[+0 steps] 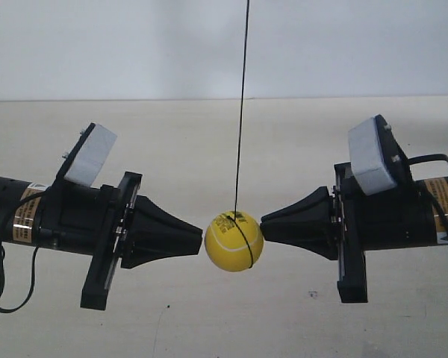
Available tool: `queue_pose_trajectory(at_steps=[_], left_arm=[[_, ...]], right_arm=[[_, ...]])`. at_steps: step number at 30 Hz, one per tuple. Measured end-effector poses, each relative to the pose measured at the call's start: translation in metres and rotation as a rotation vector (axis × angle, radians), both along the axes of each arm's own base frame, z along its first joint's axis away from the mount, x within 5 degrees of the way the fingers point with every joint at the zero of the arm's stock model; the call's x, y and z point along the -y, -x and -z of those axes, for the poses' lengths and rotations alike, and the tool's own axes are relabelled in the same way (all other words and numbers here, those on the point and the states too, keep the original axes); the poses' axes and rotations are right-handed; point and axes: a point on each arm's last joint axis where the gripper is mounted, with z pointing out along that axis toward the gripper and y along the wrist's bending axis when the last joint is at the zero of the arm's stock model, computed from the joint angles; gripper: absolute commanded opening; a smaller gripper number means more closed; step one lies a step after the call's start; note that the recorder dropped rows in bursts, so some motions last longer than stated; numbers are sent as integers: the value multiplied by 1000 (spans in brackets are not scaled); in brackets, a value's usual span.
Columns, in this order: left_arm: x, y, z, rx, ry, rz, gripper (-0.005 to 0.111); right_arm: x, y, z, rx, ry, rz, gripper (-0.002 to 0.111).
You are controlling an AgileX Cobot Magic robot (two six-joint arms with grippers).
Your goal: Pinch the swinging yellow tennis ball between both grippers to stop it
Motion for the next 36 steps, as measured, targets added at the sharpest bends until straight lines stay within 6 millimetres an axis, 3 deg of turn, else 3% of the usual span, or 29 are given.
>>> queue_pose_trajectory(at_steps=[29,36], left_arm=[[0,-1,0,7,4,-5,5],[11,6,0,7,4,39,5]], right_arm=[[1,-1,1,-1,15,10,0],[1,-1,2,-4,22,16,0]])
